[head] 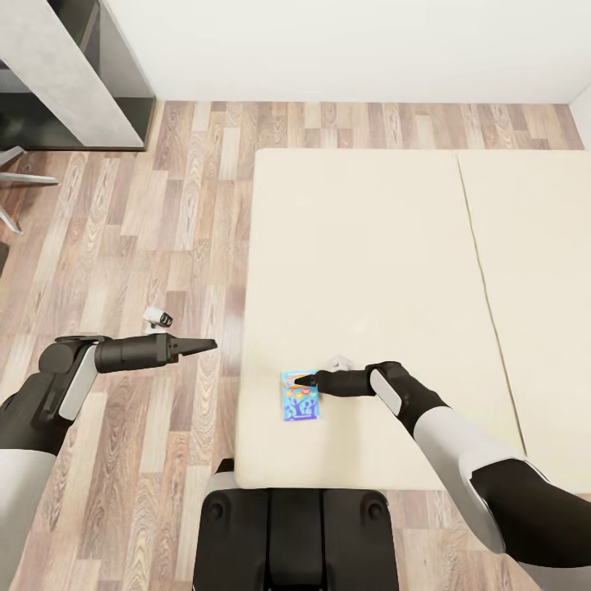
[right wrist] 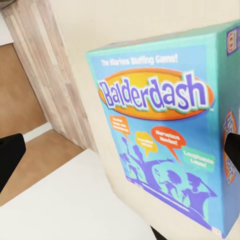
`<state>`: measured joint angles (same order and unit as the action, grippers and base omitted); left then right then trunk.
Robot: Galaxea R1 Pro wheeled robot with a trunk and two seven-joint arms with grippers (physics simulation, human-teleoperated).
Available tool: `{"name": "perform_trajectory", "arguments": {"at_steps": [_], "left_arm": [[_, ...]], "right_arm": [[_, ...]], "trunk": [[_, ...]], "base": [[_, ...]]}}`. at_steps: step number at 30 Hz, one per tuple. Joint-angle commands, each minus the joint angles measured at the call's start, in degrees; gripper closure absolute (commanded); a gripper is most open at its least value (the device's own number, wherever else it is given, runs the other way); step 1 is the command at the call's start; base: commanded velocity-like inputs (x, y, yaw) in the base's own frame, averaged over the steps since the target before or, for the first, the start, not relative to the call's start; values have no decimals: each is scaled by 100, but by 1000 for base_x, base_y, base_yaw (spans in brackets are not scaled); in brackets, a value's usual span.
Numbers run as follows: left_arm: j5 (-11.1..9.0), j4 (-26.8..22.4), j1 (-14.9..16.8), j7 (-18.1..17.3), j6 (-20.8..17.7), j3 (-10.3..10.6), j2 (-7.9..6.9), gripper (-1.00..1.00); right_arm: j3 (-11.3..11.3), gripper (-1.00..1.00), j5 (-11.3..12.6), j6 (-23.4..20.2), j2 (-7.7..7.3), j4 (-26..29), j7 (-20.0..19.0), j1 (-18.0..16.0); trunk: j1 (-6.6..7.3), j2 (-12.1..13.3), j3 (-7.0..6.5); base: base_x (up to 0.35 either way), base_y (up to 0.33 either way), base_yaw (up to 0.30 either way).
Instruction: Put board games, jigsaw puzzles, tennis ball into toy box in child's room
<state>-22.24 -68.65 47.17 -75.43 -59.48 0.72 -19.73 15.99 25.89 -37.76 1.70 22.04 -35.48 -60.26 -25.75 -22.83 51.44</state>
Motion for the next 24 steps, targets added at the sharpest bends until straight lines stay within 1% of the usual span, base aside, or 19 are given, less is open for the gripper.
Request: {"name": "perform_trajectory", "arguments": {"at_steps": [1,8,14,24], "left_arm": [[-17,1,3,-7,-46,7,-4,-100],[-17,1,3,-7,-46,7,-4,-100],[-17,1,3,-7,-46,7,-4,-100],[-17,1,3,-5,-46,10,-4,-100]], "right_arm": [[20,-100,22,-21,-3,2,-2,-3],[18,-100,22,-21,-2,2,-8,-3],[10,-100,22,-21,-2,4,-20,-3],[9,-100,24,-36,-24,6,-25,-3]], "trunk": [[-3,-9,6],[-3,-9,6],[-3,-9,6],[-3,-9,6]], "base": [[0,21,0],[0,11,0],[0,87,0],[0,8,0]]}}
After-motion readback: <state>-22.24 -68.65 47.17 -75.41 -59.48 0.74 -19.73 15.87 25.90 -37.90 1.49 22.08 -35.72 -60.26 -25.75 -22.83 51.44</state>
